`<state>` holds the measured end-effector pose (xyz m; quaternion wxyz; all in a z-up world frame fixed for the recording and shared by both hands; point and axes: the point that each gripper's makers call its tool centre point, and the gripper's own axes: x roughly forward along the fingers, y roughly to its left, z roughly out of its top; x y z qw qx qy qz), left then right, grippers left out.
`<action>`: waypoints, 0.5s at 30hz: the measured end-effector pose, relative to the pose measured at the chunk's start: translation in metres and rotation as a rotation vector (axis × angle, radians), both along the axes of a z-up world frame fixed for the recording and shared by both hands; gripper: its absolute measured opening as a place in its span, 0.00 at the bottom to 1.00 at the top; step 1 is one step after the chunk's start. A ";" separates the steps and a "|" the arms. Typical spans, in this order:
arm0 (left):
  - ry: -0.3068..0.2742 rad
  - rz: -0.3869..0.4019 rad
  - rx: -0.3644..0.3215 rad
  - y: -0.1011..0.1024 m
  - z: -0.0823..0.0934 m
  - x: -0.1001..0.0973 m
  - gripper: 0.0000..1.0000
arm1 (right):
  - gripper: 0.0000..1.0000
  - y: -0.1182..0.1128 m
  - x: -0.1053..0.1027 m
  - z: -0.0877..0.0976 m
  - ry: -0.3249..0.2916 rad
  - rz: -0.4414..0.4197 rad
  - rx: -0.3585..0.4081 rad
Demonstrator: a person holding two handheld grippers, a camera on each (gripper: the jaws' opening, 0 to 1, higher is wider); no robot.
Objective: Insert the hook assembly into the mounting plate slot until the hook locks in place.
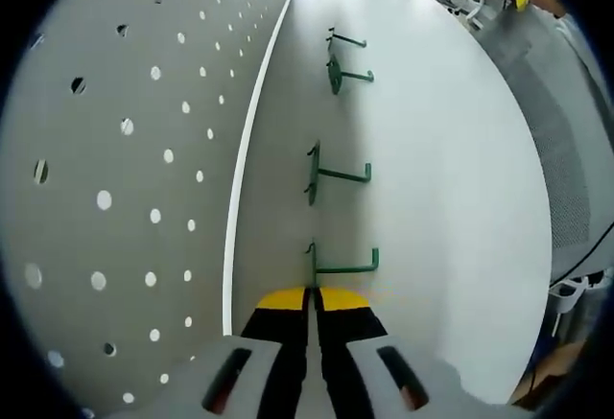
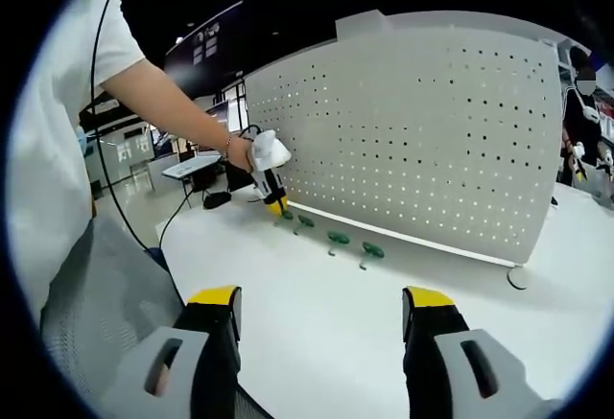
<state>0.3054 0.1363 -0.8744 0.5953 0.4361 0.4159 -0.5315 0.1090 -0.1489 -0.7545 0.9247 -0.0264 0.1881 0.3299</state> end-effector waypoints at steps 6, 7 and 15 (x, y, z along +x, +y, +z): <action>-0.016 0.001 -0.002 0.001 0.000 0.001 0.02 | 0.65 -0.002 0.001 0.002 -0.009 -0.010 0.003; -0.027 -0.006 -0.005 0.002 0.000 0.001 0.02 | 0.65 -0.003 0.002 0.003 -0.012 -0.013 0.006; -0.046 0.057 -0.087 0.001 0.013 0.001 0.02 | 0.65 -0.005 0.004 0.005 -0.019 -0.025 0.016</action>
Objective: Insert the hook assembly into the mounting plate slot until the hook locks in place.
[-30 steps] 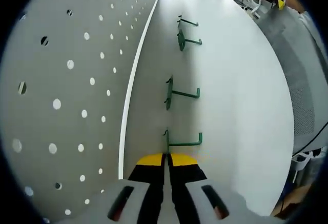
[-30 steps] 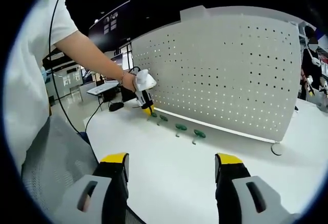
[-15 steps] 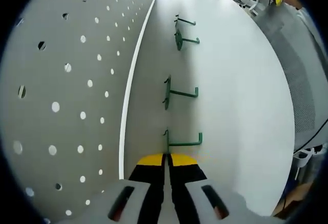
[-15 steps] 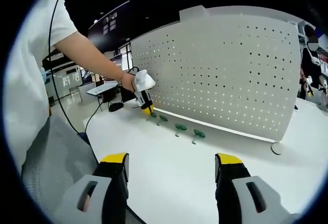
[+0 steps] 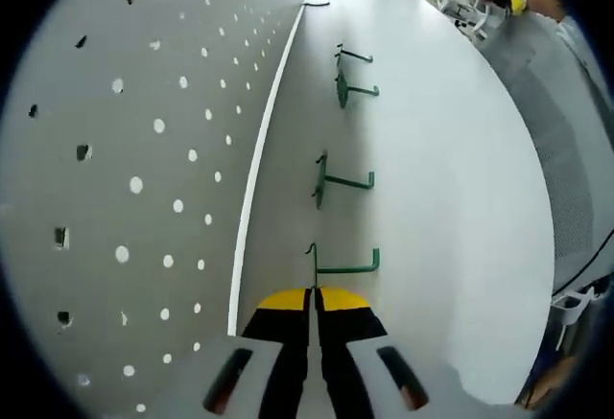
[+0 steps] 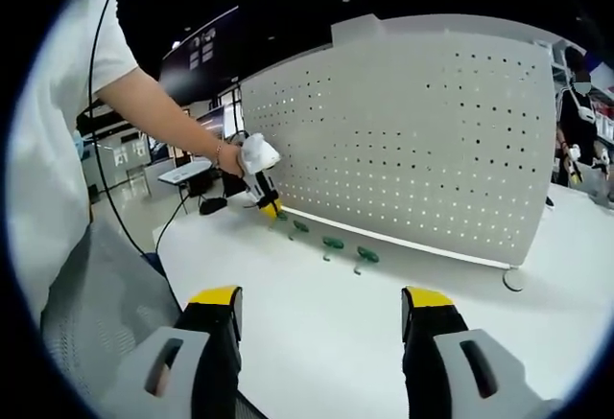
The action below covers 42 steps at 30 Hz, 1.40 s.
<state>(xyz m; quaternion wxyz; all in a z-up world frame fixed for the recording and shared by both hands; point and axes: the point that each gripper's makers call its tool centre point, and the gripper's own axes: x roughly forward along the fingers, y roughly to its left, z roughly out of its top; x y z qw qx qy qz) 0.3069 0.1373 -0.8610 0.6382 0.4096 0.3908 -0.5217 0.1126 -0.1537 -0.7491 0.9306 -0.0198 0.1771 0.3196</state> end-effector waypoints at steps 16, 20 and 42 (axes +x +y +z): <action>-0.102 0.140 -0.191 -0.014 0.039 0.000 0.02 | 0.64 -0.002 0.000 0.009 -0.032 -0.010 0.001; -0.135 0.159 -0.221 -0.018 0.048 -0.003 0.02 | 0.64 -0.001 0.001 0.013 -0.043 -0.010 0.003; -0.234 0.428 -0.620 -0.056 0.109 -0.039 0.02 | 0.65 -0.002 -0.002 0.022 -0.071 -0.013 0.015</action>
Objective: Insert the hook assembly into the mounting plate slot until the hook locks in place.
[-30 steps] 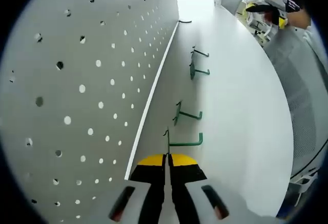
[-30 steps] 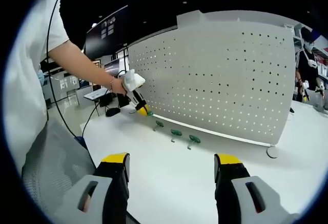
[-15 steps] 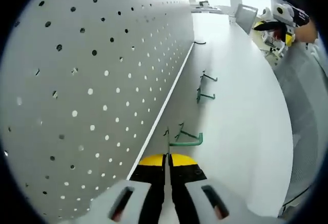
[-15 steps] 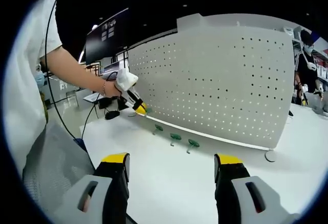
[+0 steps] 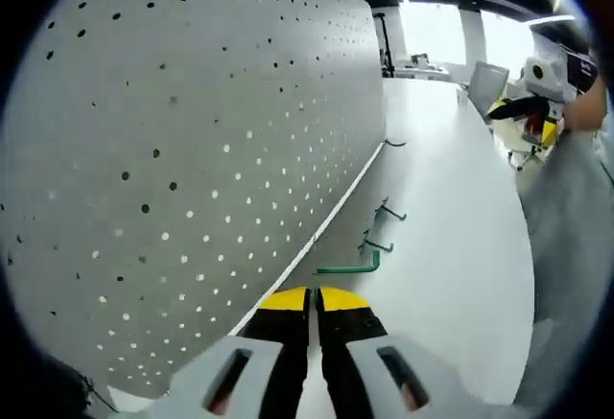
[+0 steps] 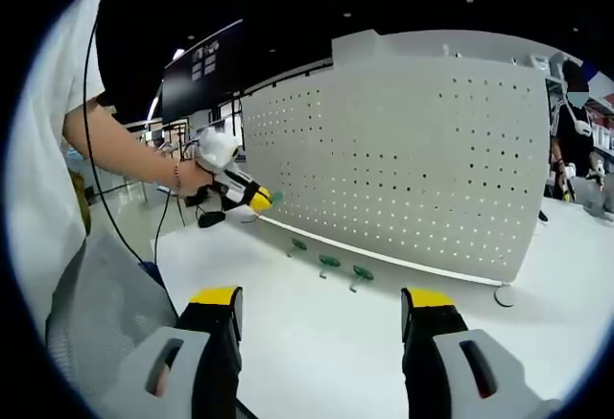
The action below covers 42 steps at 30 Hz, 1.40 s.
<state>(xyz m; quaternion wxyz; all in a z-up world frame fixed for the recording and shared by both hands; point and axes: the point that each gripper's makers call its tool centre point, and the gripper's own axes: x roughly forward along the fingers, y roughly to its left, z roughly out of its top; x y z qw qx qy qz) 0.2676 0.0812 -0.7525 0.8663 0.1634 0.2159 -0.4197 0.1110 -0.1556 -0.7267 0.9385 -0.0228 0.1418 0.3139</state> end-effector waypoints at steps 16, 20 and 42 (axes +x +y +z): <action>-0.070 0.107 -0.314 -0.019 0.053 -0.029 0.02 | 0.65 0.003 0.002 0.010 -0.020 0.006 0.013; -0.085 0.134 -0.366 -0.020 0.060 -0.035 0.02 | 0.65 0.002 0.002 0.012 -0.020 0.004 0.016; -0.133 0.205 -0.496 -0.020 0.089 -0.064 0.02 | 0.64 0.005 0.006 0.024 -0.027 -0.014 0.090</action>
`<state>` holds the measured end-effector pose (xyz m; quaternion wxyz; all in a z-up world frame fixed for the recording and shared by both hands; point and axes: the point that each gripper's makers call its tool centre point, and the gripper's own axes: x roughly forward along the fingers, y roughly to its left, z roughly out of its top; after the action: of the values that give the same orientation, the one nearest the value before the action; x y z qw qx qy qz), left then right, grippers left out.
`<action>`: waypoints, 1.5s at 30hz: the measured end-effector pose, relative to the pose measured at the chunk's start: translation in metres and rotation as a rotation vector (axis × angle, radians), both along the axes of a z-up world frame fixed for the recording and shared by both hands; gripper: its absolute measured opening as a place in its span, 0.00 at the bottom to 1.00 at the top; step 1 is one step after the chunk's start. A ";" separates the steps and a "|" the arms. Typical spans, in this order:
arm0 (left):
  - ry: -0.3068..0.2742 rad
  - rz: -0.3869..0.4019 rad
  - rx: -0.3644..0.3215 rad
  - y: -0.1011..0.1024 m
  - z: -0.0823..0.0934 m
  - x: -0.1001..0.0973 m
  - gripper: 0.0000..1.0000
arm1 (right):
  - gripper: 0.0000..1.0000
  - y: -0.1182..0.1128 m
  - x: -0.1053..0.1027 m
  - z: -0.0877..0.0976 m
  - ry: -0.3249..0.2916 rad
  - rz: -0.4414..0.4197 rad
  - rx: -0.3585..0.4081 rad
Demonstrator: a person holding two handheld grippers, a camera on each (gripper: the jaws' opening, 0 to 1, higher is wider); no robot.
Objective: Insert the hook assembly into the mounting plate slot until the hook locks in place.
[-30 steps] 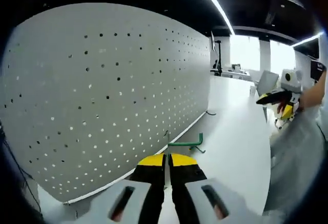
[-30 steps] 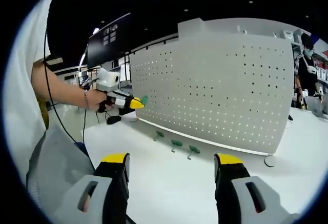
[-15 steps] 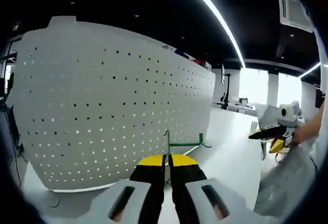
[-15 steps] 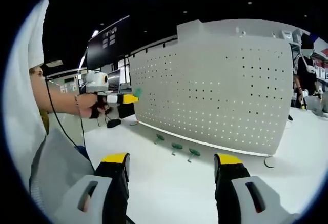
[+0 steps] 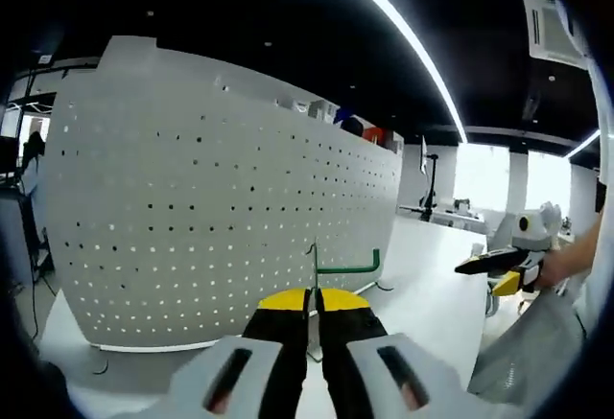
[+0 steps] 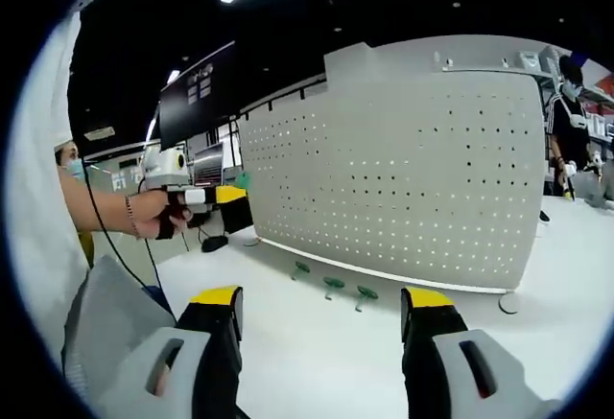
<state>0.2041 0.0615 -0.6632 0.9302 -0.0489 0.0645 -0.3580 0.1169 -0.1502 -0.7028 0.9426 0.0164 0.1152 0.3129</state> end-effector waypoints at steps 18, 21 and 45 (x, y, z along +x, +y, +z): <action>-0.029 -0.013 0.024 -0.006 0.001 -0.004 0.02 | 0.62 0.013 0.002 0.052 -0.156 0.033 0.171; -0.030 -0.012 0.023 -0.006 0.001 -0.004 0.03 | 0.61 0.014 0.003 0.052 -0.156 0.039 0.165; -0.044 -0.027 0.029 -0.018 0.005 -0.008 0.03 | 0.52 0.079 0.019 0.049 -0.090 0.184 0.192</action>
<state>0.1965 0.0435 -0.6585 0.9272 -0.0266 0.0497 -0.3704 0.1359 -0.0709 -0.6539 0.9083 0.0821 0.0435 0.4079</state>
